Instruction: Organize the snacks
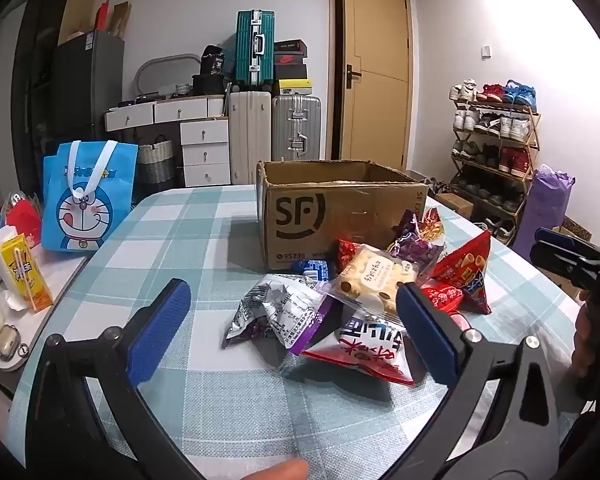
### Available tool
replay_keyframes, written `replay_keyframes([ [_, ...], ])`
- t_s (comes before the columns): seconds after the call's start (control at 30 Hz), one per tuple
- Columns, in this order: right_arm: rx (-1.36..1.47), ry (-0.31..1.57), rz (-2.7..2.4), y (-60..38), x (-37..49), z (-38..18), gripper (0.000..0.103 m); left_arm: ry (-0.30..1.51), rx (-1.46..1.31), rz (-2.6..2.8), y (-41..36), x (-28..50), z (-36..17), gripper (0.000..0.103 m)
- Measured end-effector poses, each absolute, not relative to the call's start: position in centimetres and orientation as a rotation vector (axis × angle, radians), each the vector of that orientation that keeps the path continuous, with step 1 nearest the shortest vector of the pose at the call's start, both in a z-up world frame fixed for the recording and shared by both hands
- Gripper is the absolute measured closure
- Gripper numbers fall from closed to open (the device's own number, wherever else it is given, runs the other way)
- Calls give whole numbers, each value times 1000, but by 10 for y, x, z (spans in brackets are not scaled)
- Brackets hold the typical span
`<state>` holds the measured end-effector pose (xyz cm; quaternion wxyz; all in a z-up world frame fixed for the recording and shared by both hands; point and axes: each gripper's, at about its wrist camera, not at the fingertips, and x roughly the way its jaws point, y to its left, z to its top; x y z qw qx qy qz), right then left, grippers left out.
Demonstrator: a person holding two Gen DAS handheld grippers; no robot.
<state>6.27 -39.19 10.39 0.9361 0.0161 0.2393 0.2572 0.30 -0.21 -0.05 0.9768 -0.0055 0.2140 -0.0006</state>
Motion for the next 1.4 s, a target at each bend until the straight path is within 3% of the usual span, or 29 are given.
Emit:
replay_keyframes([
  [1.4, 7, 491, 504, -389, 62, 104, 0, 404, -39, 0, 2, 0, -1, 0],
])
